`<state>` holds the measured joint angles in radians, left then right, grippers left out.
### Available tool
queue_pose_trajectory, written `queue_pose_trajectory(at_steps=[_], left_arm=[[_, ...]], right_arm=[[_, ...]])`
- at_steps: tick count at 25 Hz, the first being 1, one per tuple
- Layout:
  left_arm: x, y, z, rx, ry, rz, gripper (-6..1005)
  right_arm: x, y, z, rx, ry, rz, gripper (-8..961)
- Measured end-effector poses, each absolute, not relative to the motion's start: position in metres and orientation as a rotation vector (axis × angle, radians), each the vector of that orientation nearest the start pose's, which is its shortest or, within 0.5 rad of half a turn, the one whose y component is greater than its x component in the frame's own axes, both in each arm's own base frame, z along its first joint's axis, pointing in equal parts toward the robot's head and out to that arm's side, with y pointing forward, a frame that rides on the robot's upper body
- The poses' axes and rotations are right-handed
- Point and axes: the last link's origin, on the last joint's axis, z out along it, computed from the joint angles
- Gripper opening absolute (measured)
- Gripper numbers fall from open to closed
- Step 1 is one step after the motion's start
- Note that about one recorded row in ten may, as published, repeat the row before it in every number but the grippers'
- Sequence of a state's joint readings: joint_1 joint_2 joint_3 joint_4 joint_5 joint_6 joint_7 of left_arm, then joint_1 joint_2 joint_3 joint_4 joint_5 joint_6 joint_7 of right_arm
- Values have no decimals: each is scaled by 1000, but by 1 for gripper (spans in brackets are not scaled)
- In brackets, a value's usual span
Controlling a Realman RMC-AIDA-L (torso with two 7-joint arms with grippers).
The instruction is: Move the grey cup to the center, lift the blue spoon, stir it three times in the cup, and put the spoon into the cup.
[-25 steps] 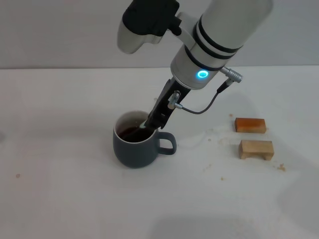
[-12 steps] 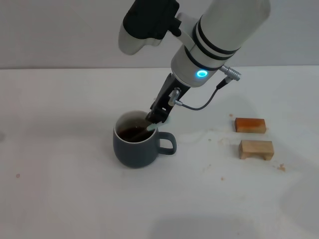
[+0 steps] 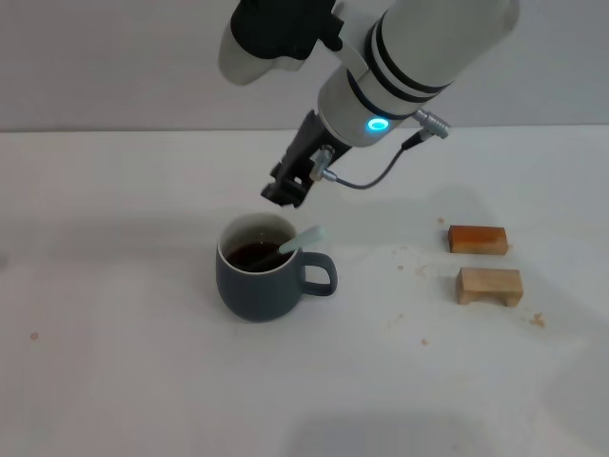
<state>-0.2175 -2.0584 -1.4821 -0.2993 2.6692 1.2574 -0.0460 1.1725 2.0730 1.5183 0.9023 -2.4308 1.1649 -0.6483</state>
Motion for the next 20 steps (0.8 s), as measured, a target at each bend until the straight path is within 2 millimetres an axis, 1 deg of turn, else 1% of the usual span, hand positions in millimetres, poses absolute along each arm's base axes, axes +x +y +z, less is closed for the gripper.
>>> queue_pose_trajectory(at_steps=[2, 3, 4, 5, 6, 7, 8, 9, 11, 12, 13, 14, 15, 16, 17, 18, 19, 20], left_arm=[[-378, 285, 63, -1221, -451, -610, -2], [-378, 286, 63, -1222, -453, -609, -2], [-378, 286, 63, -1222, -453, -609, -2], [-377, 286, 63, -1223, -453, -609, -2], [-377, 287, 63, -1225, -456, -609, -2], [-377, 287, 63, -1225, -456, -609, -2], [-377, 288, 62, -1225, -459, -608, -2], [-377, 288, 62, -1225, -459, -608, -2], [-377, 289, 63, -1222, -460, -610, -2], [-377, 289, 63, -1222, -460, -610, -2], [-377, 290, 63, -1220, -461, -612, -2], [-377, 290, 64, -1217, -462, -612, -2], [-377, 290, 64, -1214, -465, -610, -2], [-378, 291, 65, -1208, -471, -607, -2], [-378, 291, 65, -1208, -471, -607, -2], [-379, 293, 65, -1206, -475, -603, -2], [-379, 293, 65, -1206, -475, -603, -2], [-379, 294, 66, -1205, -476, -602, -2]], right_arm=[[20, 418, -83, -2745, 206, -373, 232], [16, 420, -82, -2721, 169, -311, 232], [16, 420, -82, -2721, 169, -311, 232], [14, 421, -82, -2703, 144, -266, 232], [12, 423, -78, -2663, 115, -183, 231], [12, 423, -78, -2663, 115, -183, 231], [12, 426, -73, -2612, 95, -86, 231], [12, 426, -73, -2612, 95, -86, 229], [15, 430, -64, -2536, 77, 21, 226], [15, 430, -64, -2536, 77, 21, 224], [21, 432, -54, -2469, 76, 100, 222], [21, 432, -54, -2469, 76, 100, 221], [25, 432, -49, -2432, 78, 143, 219], [35, 431, -36, -2352, 89, 231, 219], [40, 431, -28, -2300, 94, 282, 219], [46, 430, -22, -2262, 104, 313, 219], [46, 430, -22, -2262, 104, 313, 219], [52, 428, -16, -2219, 113, 348, 219]])
